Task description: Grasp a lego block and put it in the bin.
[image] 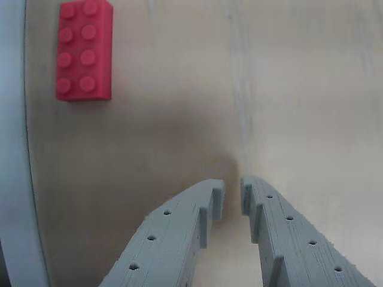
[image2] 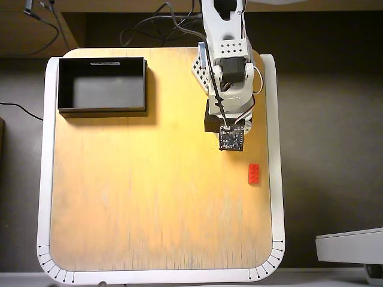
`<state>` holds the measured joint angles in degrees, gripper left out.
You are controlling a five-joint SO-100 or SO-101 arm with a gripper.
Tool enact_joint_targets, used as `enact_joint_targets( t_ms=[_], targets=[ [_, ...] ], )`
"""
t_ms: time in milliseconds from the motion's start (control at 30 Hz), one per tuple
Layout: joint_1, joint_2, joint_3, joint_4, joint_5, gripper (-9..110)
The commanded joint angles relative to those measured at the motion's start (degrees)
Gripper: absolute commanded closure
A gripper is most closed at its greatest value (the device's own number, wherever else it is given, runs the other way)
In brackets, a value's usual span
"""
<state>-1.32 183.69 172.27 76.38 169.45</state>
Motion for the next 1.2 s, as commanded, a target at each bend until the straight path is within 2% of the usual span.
enact_joint_targets(
  t_ms=[0, 300, 367, 733, 833, 967, 1067, 1167],
  targets=[
    [-0.44, 5.27, 9.58, 0.26, 0.0, 101],
    [-0.44, 5.27, 9.58, 0.26, -3.6, 101],
    [-0.44, 5.27, 9.58, 0.26, -8.17, 101],
    [-0.44, 5.01, 9.58, 0.26, -6.68, 101],
    [0.88, 3.34, 8.61, -7.03, 3.78, 101],
    [3.52, -1.76, 7.29, -25.22, 13.36, 101],
    [3.78, -6.77, 6.15, -37.27, 14.5, 101],
    [4.31, -12.39, 0.62, -41.48, 15.03, 100]
  ],
)
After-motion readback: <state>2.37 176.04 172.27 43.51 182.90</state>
